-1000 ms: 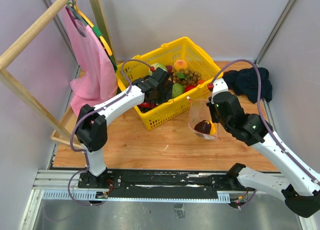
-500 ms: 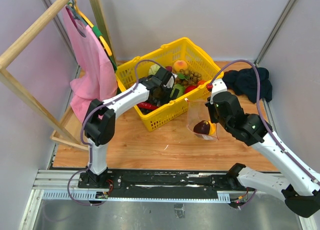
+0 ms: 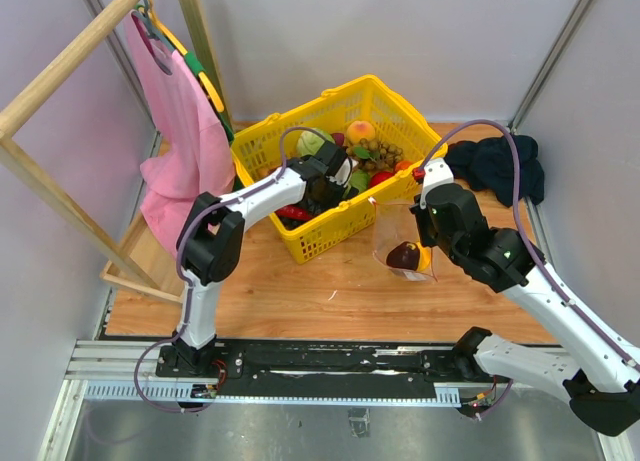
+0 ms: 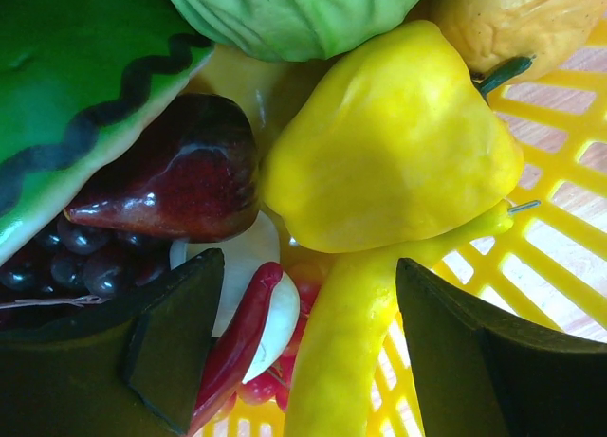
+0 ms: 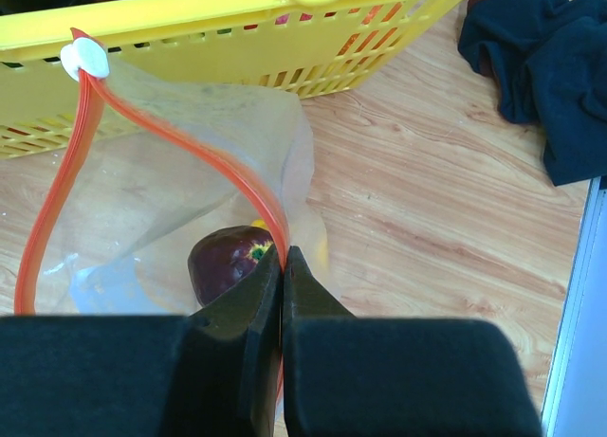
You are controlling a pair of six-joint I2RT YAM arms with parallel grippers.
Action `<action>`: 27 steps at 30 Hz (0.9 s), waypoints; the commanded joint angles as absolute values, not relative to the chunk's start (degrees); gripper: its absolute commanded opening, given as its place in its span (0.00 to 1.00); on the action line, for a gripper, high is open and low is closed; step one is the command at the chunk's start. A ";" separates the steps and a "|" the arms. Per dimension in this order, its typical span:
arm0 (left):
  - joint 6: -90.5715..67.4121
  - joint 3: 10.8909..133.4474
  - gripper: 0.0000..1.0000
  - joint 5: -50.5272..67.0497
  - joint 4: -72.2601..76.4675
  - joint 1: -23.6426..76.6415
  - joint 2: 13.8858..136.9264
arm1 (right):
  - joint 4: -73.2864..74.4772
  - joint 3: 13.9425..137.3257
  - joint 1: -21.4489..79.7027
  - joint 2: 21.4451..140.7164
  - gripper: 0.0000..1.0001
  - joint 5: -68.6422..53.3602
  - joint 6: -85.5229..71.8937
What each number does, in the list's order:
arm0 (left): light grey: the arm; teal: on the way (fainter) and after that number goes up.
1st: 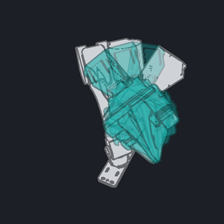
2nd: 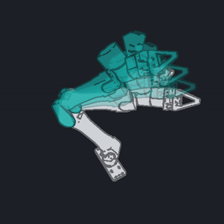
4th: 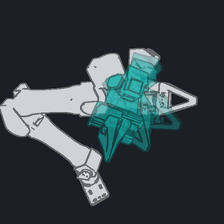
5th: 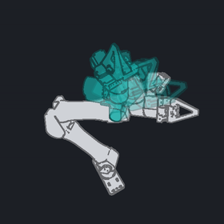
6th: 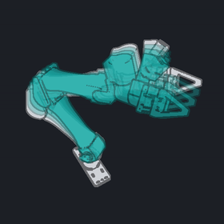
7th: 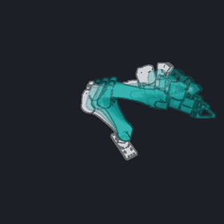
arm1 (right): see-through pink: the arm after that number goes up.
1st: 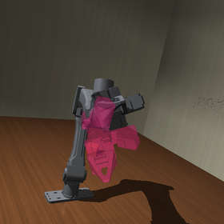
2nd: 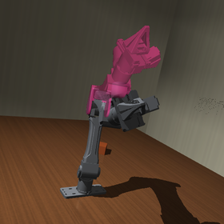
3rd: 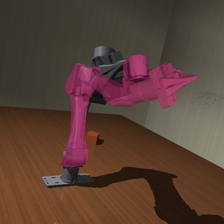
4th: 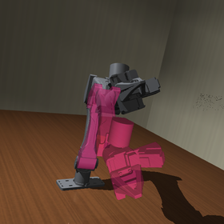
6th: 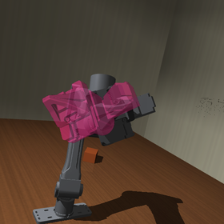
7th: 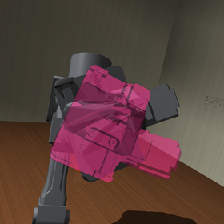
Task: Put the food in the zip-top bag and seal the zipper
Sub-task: Pick up the fake vegetable from the bin.
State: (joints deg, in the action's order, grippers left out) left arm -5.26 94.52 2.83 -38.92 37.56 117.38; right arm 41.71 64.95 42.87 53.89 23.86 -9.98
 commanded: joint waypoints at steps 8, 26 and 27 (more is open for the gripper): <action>-3.48 93.64 0.80 8.91 -33.14 36.74 116.02 | 39.86 64.41 43.62 53.86 0.03 23.67 -9.18; 2.78 92.92 0.94 13.55 -26.18 36.68 119.85 | 39.83 64.59 43.64 54.32 0.03 23.13 -9.32; 2.83 92.86 0.94 13.54 -26.21 36.76 120.45 | 39.84 64.52 43.61 54.39 0.03 23.12 -9.32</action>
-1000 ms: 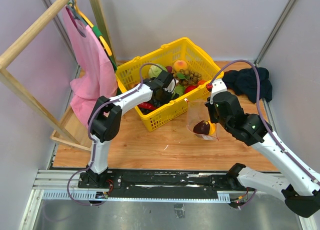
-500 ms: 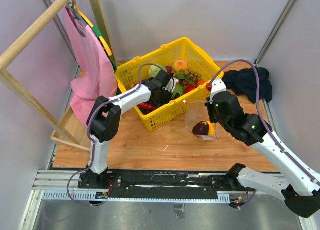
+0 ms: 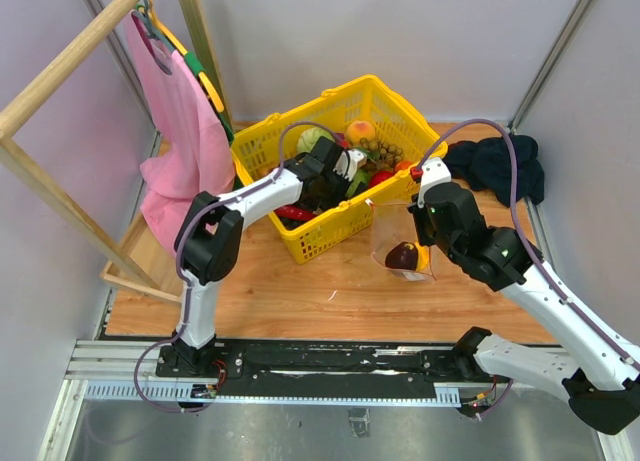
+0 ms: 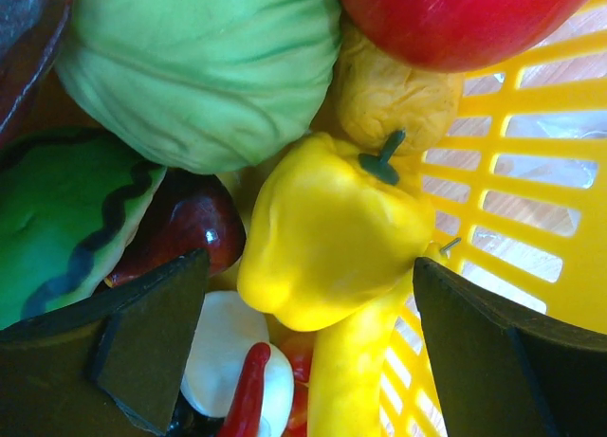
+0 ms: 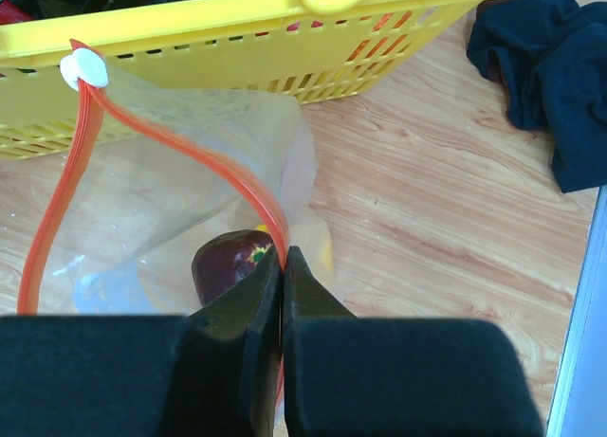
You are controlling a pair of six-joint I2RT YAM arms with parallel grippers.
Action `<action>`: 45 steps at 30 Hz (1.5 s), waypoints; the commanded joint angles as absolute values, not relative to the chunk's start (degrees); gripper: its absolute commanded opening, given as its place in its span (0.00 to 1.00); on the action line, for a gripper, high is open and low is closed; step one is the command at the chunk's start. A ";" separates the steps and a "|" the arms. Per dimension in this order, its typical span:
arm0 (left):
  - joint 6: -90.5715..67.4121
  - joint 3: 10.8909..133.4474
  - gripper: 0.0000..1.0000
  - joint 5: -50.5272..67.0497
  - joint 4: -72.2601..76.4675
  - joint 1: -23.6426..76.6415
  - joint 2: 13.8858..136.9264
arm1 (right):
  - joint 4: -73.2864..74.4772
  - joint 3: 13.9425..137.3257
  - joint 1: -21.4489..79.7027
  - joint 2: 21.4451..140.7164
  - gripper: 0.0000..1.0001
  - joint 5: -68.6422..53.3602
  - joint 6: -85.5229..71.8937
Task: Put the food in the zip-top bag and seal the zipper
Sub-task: Pick up the fake vegetable from the bin.
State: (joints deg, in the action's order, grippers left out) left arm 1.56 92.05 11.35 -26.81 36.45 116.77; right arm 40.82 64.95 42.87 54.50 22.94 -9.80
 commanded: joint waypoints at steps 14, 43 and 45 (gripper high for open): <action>3.60 94.06 0.95 11.10 -30.50 36.66 127.05 | 39.88 64.53 43.61 54.16 0.03 22.73 -9.58; -3.49 88.70 0.50 10.05 -20.76 36.74 104.62 | 39.91 65.09 43.68 52.83 0.01 24.36 -10.28; -4.23 87.76 0.50 9.38 -19.60 36.74 102.65 | 39.92 65.05 43.60 52.82 0.01 24.42 -10.37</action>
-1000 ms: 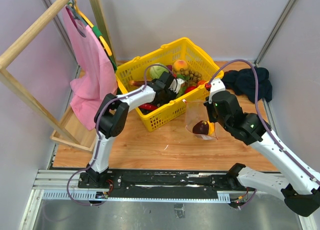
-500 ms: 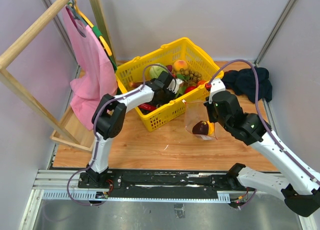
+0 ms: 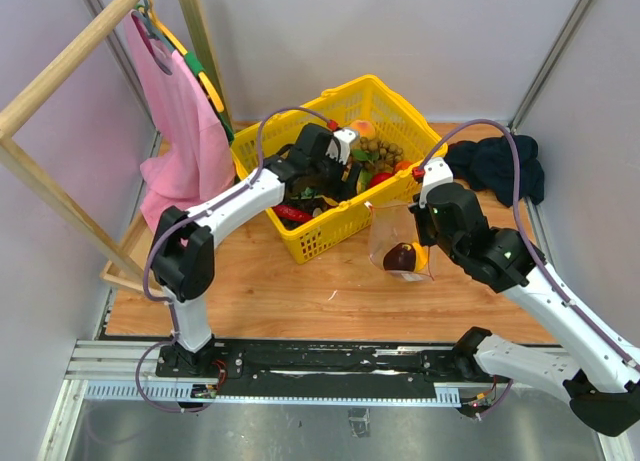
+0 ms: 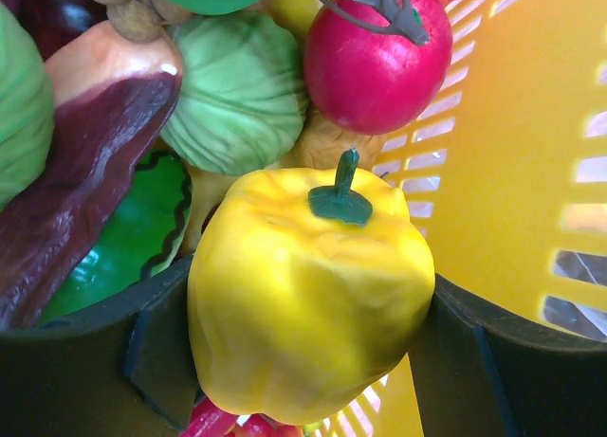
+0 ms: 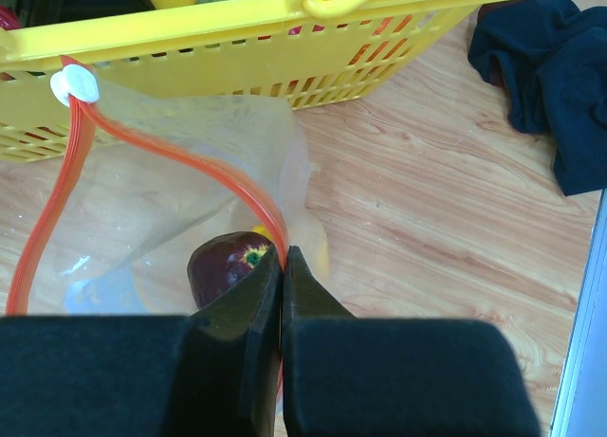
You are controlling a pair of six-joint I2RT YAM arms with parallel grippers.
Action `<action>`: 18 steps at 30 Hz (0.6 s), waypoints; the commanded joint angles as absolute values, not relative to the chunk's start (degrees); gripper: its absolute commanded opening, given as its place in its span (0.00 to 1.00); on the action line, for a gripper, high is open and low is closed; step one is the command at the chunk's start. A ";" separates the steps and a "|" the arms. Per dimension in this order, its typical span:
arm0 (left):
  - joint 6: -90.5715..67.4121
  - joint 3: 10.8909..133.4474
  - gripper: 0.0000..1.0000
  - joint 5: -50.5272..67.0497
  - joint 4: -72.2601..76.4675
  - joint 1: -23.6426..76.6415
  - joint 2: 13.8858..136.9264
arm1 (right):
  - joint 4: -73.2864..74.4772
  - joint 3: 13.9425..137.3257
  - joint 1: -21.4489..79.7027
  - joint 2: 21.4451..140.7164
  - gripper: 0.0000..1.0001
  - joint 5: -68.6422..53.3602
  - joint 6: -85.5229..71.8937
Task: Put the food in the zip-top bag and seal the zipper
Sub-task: Pick up the fake vegetable from the bin, then place the fake vegetable in the zipper food storage bag.
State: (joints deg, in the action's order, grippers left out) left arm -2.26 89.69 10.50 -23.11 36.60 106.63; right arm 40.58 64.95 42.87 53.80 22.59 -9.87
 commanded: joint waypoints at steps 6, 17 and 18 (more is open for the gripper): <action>-7.53 83.81 0.50 5.10 -14.37 36.74 95.33 | 39.19 64.68 43.63 52.90 0.00 24.12 -10.63; -13.25 74.05 0.47 6.84 -0.34 37.23 80.43 | 38.18 64.56 43.68 53.01 0.01 23.21 -11.70; -13.41 73.39 0.47 7.25 0.59 37.63 79.34 | 38.07 64.52 43.67 53.00 0.01 23.17 -11.81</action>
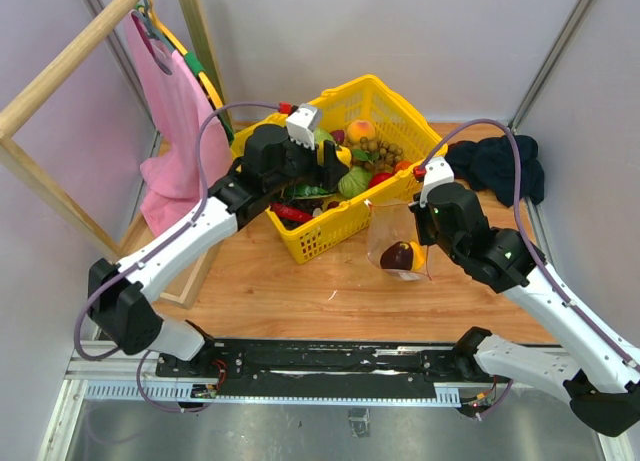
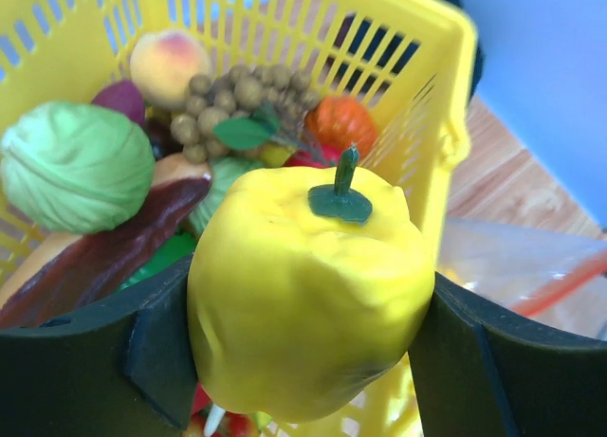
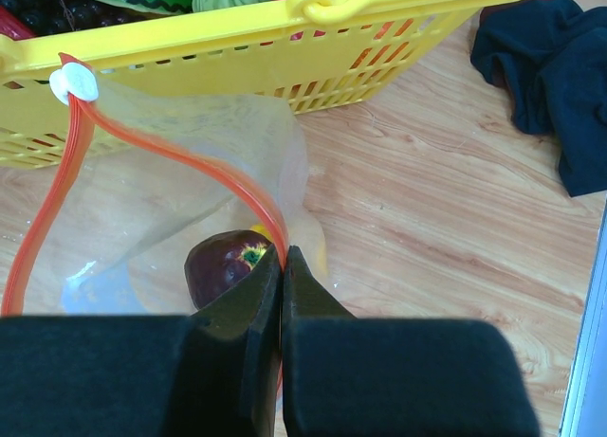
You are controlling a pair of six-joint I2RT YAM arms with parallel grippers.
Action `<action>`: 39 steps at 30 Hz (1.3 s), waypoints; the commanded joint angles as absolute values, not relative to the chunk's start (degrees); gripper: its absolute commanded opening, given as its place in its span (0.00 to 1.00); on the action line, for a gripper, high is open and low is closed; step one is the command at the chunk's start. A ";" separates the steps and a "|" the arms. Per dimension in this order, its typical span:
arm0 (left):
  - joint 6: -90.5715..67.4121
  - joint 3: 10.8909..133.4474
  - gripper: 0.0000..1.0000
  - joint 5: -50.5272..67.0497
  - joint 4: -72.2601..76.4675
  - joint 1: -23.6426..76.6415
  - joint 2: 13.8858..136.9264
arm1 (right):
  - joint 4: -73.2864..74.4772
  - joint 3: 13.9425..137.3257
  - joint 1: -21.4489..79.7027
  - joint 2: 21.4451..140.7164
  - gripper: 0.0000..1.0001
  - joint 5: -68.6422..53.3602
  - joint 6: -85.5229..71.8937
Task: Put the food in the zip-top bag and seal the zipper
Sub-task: Place the fake vegetable in the zipper food storage bag.
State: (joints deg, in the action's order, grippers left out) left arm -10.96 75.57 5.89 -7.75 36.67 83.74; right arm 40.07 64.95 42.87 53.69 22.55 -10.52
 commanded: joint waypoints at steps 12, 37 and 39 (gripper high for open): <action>-7.04 62.64 0.44 8.94 16.91 50.82 69.17 | 36.84 64.14 43.65 52.31 0.01 22.05 -13.39; 20.29 52.92 0.40 19.84 31.02 62.04 78.74 | 36.38 62.99 43.60 49.92 0.01 20.31 -14.06; 21.13 54.03 0.41 18.82 29.47 62.02 80.19 | 36.32 62.85 43.60 49.88 0.01 19.96 -13.99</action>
